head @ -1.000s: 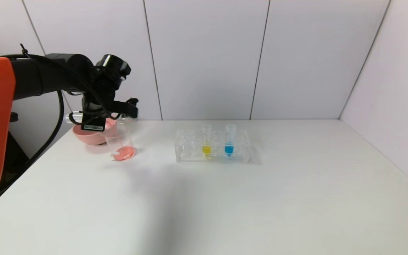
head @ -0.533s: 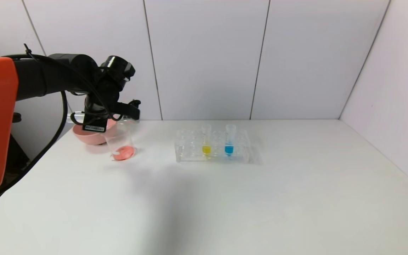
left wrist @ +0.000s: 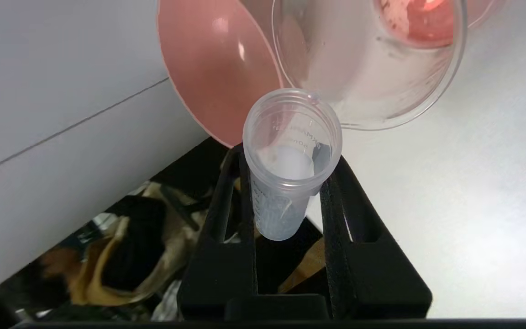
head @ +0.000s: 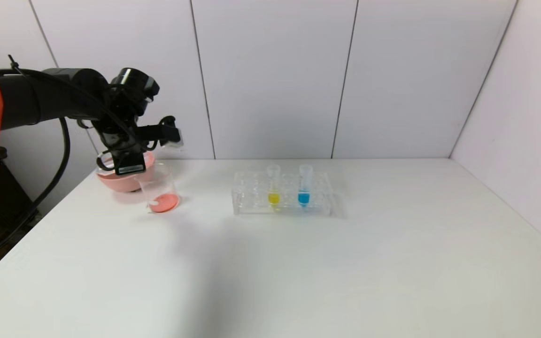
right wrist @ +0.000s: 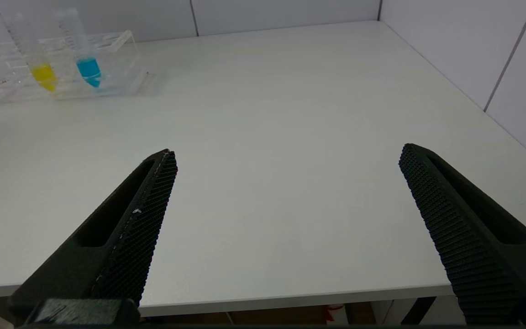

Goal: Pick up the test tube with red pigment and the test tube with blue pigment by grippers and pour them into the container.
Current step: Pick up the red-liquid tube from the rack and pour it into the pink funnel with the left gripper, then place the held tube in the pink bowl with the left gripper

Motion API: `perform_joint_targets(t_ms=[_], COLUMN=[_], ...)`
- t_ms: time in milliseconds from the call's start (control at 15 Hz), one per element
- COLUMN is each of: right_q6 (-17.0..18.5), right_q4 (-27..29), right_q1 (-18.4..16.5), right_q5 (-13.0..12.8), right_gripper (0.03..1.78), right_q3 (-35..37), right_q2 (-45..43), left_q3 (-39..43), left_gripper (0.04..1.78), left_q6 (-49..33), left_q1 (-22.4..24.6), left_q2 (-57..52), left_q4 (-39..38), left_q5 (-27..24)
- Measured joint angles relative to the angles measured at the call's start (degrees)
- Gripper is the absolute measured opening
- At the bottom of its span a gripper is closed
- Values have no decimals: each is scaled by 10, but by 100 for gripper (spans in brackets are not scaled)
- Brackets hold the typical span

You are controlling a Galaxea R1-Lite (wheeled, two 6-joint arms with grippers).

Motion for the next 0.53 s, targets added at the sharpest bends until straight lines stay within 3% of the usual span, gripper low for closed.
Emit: perform_joint_targets(t_ms=[267,533], right_q6=[0,0], right_q4=[0,0], right_q1=[0,0], right_q5=[0,0], right_gripper=[177,177], right_q3=[0,0], right_q2=[0,0], left_q3=[7,33], left_gripper=[43,43], left_q6=[-168,-405], left_q1=[14,14], left_q2=[-23,-54], left_q4=[-3,-63], left_q5=[-128,-161])
